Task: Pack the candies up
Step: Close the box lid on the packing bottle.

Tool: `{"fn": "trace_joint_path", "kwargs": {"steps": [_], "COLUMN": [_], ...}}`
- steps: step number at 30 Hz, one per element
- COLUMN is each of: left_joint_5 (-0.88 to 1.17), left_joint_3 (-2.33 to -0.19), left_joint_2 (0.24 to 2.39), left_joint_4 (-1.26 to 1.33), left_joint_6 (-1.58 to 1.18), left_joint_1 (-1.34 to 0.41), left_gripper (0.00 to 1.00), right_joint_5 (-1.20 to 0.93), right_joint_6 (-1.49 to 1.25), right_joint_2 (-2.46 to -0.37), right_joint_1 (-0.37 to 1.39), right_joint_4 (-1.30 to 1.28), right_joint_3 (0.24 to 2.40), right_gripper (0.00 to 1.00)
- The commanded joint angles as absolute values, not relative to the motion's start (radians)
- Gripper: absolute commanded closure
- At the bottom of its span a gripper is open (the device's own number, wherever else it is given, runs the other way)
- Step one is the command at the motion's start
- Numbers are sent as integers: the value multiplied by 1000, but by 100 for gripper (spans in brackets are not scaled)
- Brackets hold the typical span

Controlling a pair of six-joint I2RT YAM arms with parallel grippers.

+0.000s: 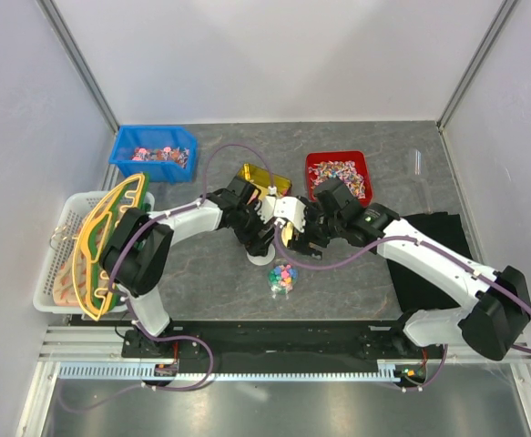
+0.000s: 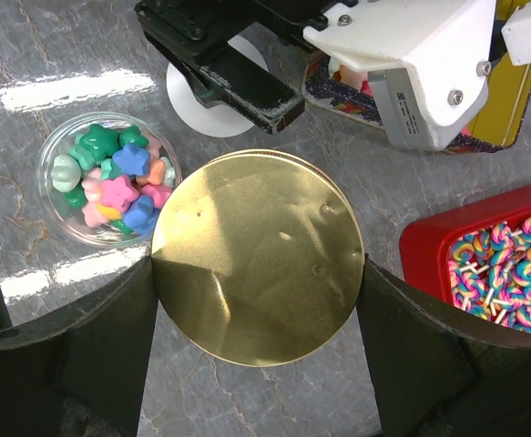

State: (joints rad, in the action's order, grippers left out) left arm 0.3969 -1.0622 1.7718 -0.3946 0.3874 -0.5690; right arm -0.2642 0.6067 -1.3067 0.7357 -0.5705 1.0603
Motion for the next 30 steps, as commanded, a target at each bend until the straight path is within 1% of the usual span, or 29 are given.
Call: {"fn": "trace_joint_path", "kwargs": {"steps": [1,7,13,18,22,30], "left_joint_5": [356,350,344,382,434,474], "left_joint_3": [-1083,-1080,-1043,-1011,-1002,-988], "left_joint_2": [1822,1842,1772,1707,1675,1674], "left_joint_4": [-403,-411,-394,-371,-361,-356], "left_joint_6": [376,380,405,402,410,414], "left_joint_1": [-568,-568,-568,-568,-568,-568], "left_gripper": [6,6,6,6,5,5], "right_joint_5": [-270,-275,-281,-377,-408,-430], "right_joint_6": [615,620,621,661,676,626], "right_joint_2": [-1279,-1284,-1281,-1305,-1347,-1433], "right_joint_1": [733,733,732,735,761,827], "right_joint_4": [-575,-580,-586,-661,-706,-617], "right_joint_3": [1063,1065,1063,1083,1101,1083], "right_gripper": [45,45,44,45,46,48]}}
